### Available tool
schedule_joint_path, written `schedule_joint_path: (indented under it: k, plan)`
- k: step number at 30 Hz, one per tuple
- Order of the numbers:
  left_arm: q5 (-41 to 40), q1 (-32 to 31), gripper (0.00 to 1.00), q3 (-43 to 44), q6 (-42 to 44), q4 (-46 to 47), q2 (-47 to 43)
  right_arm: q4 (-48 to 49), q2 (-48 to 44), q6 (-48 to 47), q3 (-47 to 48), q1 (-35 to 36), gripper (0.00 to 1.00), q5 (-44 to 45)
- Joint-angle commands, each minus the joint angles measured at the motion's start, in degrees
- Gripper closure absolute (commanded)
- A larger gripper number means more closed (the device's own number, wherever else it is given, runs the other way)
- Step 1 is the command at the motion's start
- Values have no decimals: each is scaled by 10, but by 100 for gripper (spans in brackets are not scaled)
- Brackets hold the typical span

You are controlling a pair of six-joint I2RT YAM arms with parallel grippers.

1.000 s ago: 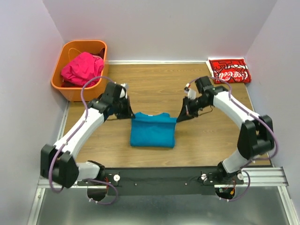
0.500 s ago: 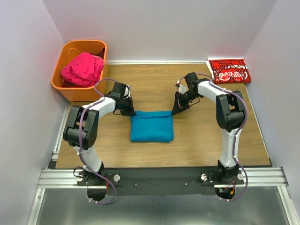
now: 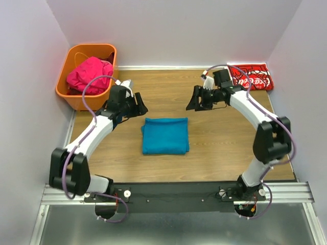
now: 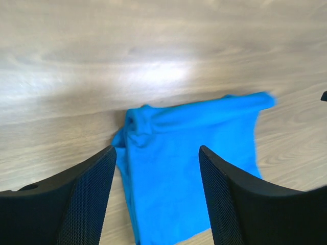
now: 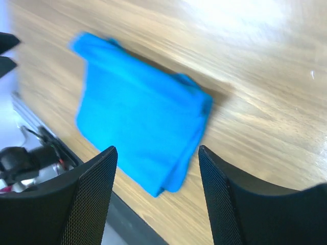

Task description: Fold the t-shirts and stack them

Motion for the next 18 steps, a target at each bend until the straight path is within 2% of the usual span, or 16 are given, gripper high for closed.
schedule_joint_path:
  k: [1, 2, 4, 5, 6, 8, 12, 16, 18]
  plan:
    - [-22, -14, 33, -38, 19, 52, -86, 150, -69, 55, -73, -4, 28, -57]
    - [-16, -24, 42, -65, 20, 65, -92, 208, -71, 83, -112, -3, 29, -88]
    - [18, -35, 51, -88, 18, 108, -88, 266, -63, 111, -143, 1, 33, -155]
    - [27, -47, 56, -108, 15, 125, -81, 322, -51, 123, -171, 2, 34, -167]
    - [37, -54, 67, -113, 14, 138, -72, 345, -44, 143, -180, 7, 35, -188]
    - [41, -63, 76, -111, 12, 154, -33, 418, -15, 164, -198, 6, 38, -216]
    - [50, -68, 83, -90, 8, 206, 49, 473, 47, 181, -189, 7, 47, -256]
    - [43, -53, 84, -44, -11, 219, 134, 480, 103, 176, -158, 4, 49, -249]
    - [63, -38, 84, -29, -25, 228, 173, 482, 124, 179, -147, 1, 49, -233]
